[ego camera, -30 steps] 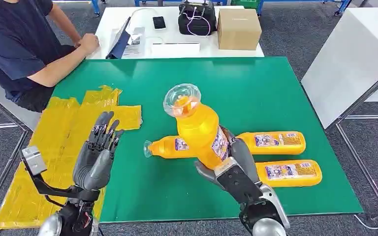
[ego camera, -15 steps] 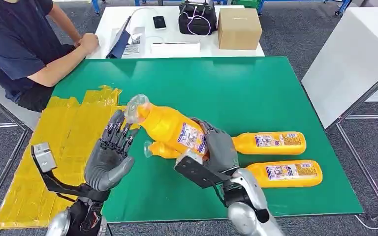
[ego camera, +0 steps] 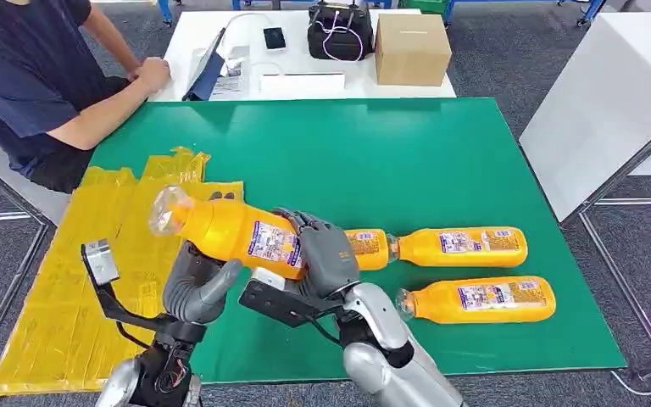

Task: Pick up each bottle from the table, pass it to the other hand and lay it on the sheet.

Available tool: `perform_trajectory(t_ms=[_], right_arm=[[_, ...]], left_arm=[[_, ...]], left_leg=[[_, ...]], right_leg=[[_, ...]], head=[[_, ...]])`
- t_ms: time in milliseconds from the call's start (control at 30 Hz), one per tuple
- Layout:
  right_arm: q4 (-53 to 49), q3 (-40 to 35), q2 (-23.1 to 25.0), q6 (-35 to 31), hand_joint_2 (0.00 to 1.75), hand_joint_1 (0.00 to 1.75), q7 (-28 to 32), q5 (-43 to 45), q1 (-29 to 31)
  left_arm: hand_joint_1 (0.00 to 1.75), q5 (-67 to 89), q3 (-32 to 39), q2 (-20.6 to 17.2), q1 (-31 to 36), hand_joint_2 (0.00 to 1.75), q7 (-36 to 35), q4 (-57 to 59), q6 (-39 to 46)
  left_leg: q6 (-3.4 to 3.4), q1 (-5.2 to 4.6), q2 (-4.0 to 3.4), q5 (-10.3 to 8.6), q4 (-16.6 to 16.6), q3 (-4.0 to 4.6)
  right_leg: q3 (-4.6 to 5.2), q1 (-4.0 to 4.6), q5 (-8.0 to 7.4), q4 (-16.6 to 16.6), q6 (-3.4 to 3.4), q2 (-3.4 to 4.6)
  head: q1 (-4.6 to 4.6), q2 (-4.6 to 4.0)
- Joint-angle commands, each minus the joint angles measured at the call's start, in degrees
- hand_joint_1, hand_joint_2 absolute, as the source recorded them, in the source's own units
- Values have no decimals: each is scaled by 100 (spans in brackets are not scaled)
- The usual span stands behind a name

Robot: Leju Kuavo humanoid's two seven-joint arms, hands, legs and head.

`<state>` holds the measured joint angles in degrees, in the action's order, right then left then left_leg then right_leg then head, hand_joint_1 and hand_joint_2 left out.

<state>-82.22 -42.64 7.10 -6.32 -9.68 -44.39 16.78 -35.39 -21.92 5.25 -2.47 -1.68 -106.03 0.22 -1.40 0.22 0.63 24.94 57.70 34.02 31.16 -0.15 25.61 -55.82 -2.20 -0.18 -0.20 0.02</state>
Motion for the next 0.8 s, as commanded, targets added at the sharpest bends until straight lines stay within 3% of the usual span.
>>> perform_trajectory(t_ms=[33, 233, 267, 300, 333, 800], right_arm=[[1029, -876, 18, -6, 175, 175, 4, 172, 548], [1244, -992, 2, -61, 175, 175, -48, 375, 615], [1237, -992, -2, -68, 175, 175, -51, 383, 624], [1217, -993, -9, -86, 175, 175, -59, 394, 633], [1176, -986, -18, -111, 175, 175, -72, 396, 646], [1093, -800, -58, -166, 175, 175, -230, 468, 669]], left_arm=[[0, -159, -297, -246, 277, 175, 21, 495, 198], [0, -153, -302, -252, 304, 175, 133, 483, 317], [10, -148, -306, -248, 311, 175, 138, 488, 328], [159, -148, -321, -256, 325, 175, 138, 497, 330], [175, -128, -338, -259, 340, 175, 143, 500, 341], [175, 304, -484, -254, 469, 175, 361, 497, 412]], left_leg=[[5, 0, -14, 1, -6, -17], [6, 2, -6, -1, -6, -14], [5, 2, -4, -1, -6, -13], [6, 3, -4, -1, -6, -15], [4, 1, -3, -1, -4, -10], [4, 2, 4, -3, -2, -4]], right_leg=[[-14, 1, -1, 7, 2, 11], [-14, 3, -2, 8, 4, 2], [-12, 2, -1, 7, 3, 1], [-16, 3, -1, 8, 4, 0], [-9, 1, 0, 5, 2, 0], [-5, 2, 0, 5, 1, -8]], head=[[0, 0], [-2, 0], [0, 0], [-2, 0], [0, 0], [0, 0]])
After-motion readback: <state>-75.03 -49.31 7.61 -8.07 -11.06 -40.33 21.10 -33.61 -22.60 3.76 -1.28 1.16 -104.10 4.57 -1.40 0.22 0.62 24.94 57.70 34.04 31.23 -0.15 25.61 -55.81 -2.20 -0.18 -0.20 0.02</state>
